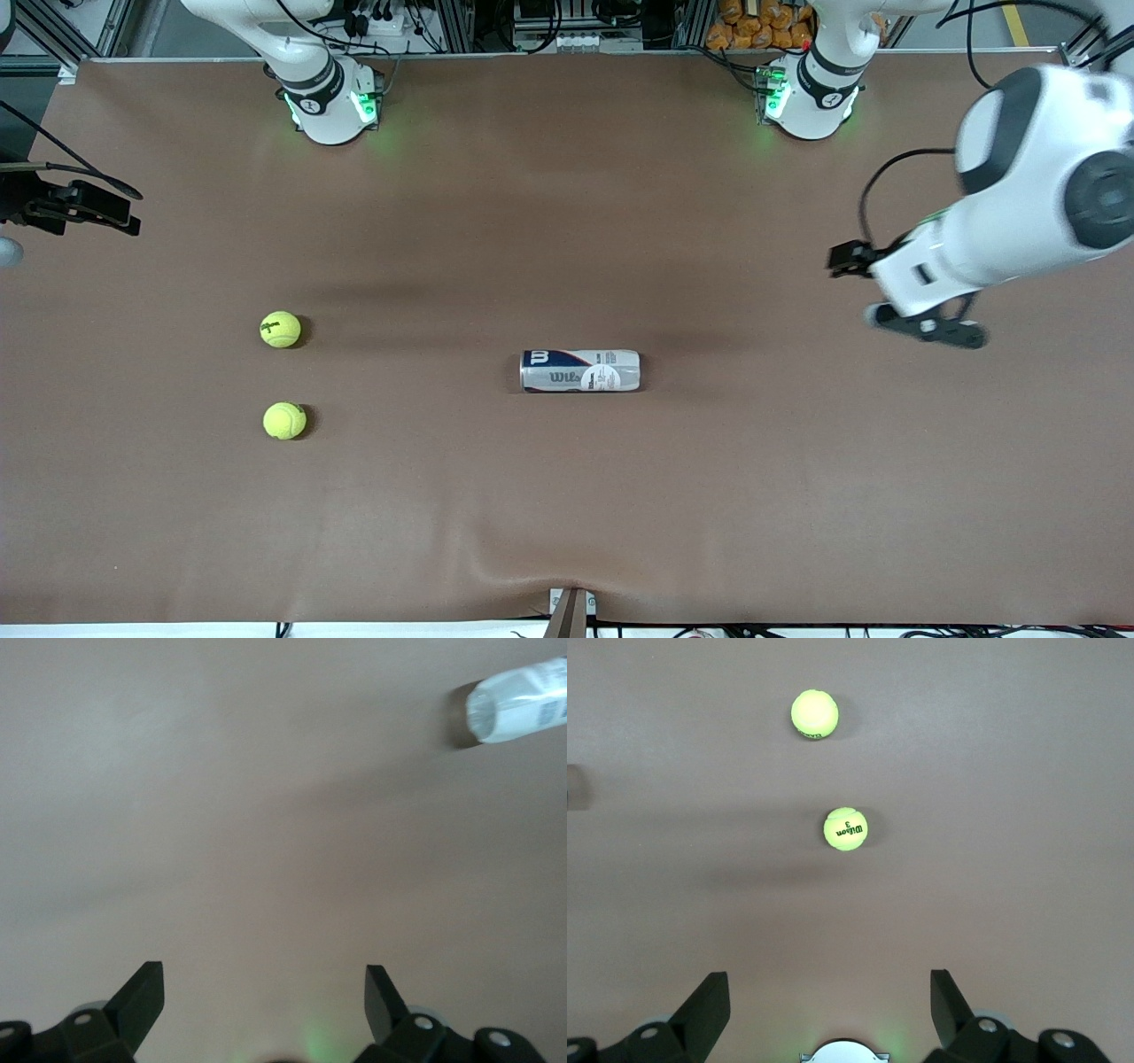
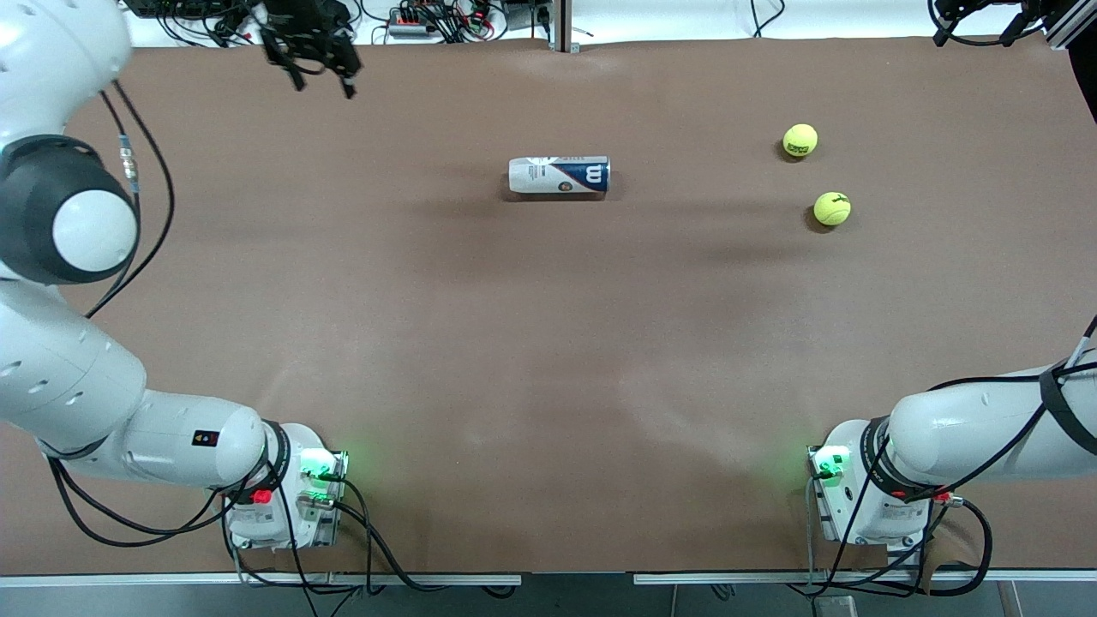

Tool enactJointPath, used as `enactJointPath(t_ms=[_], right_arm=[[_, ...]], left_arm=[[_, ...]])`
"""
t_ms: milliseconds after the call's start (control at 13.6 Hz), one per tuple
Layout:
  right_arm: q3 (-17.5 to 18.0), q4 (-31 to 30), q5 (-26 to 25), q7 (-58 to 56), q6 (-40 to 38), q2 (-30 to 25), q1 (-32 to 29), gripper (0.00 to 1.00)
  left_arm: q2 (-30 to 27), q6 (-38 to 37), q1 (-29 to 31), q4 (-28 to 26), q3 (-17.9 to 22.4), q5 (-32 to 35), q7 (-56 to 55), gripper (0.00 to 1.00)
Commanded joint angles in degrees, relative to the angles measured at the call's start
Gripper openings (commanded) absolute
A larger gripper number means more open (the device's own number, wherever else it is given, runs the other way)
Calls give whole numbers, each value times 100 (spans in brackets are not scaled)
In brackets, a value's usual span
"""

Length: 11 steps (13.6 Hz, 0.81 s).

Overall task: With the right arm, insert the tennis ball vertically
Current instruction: 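Reach the left gripper down to the middle of the Wilson tube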

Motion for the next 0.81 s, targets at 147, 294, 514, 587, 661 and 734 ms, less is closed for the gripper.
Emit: enactJointPath(t_ms=[147, 294, 514, 587, 661, 734], right_arm=[[-1, 80, -38, -53, -89, 33, 4, 100], [-1, 89, -38, -97, -185, 15, -40, 100], [-18, 106, -38, -89, -229, 7, -49, 100], [-18, 106, -38, -97, -238, 7, -49, 100], [-18, 106, -38, -124, -317, 7, -58, 100], [-18, 106, -38, -150, -413, 7, -58, 100]], left_arm=[[570, 179, -423, 557, -8, -6, 174, 100], [860, 319, -704, 794, -26, 290, 837, 100], [1176, 1134, -838, 812, -34, 284, 2620, 100], [1317, 1528, -838, 804, -35, 171, 3296, 100], [1475, 1924, -846, 804, -35, 22, 3904, 100], [1590, 2154, -855, 804, -35, -180, 4145, 100]])
